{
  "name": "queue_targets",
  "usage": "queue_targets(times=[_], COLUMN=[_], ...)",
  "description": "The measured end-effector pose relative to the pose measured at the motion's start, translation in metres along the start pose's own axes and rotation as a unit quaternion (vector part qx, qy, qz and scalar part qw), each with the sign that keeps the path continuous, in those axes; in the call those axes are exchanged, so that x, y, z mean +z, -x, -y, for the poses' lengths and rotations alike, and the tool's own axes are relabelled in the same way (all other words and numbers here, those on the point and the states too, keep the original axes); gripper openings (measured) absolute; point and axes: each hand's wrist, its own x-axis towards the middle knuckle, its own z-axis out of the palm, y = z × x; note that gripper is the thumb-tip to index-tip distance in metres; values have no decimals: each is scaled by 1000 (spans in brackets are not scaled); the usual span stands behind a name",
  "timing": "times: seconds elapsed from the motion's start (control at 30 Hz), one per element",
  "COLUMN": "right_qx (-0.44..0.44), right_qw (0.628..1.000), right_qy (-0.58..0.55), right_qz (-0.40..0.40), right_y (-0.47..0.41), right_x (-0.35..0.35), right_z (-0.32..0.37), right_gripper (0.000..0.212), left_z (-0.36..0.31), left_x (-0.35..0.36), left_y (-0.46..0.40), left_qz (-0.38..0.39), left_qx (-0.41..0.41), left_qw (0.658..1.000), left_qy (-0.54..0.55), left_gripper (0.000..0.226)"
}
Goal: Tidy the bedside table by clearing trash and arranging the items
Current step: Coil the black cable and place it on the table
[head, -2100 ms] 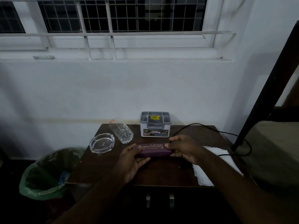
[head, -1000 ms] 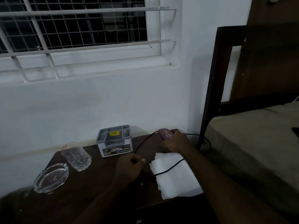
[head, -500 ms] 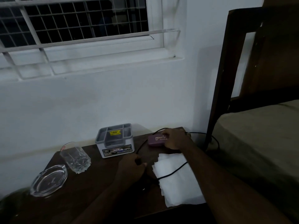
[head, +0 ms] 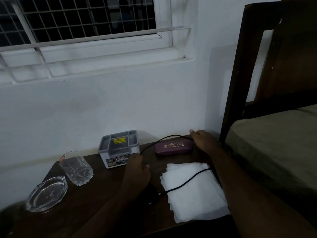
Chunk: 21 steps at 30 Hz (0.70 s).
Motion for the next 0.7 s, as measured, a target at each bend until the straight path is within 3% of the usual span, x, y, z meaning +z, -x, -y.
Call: queue_targets(times=[0.2, 0.37, 0.43, 0.5, 0.6, 0.7], right_qx=[-13, -57, -146, -304, -471, -560], right_qw=[999, 994, 979, 934, 863, 813], right_qy=[41, 34, -8, -39, -24, 23], right_qz=[-16, -81, -140, -186, -181, -158], right_y=[-4, 3, 12, 26, 55, 79], right_x=[3, 3, 0, 0, 1, 3], right_z=[-6, -1, 15, 43, 101, 151], right_gripper=[40, 40, 48, 51, 55, 42], left_z=[-14, -34, -40, -42, -41, -41], left_x=[-10, -31, -47, -67, -102, -134], left_y=[-2, -7, -10, -11, -12, -7], left_qz=[-25, -27, -7, -4, -18, -52], left_qx=[88, 165, 201, 262, 333, 358], left_qw=[995, 981, 973, 959, 940, 931], left_qy=[46, 102, 115, 109, 65, 49], left_gripper=[53, 60, 64, 64, 60, 60])
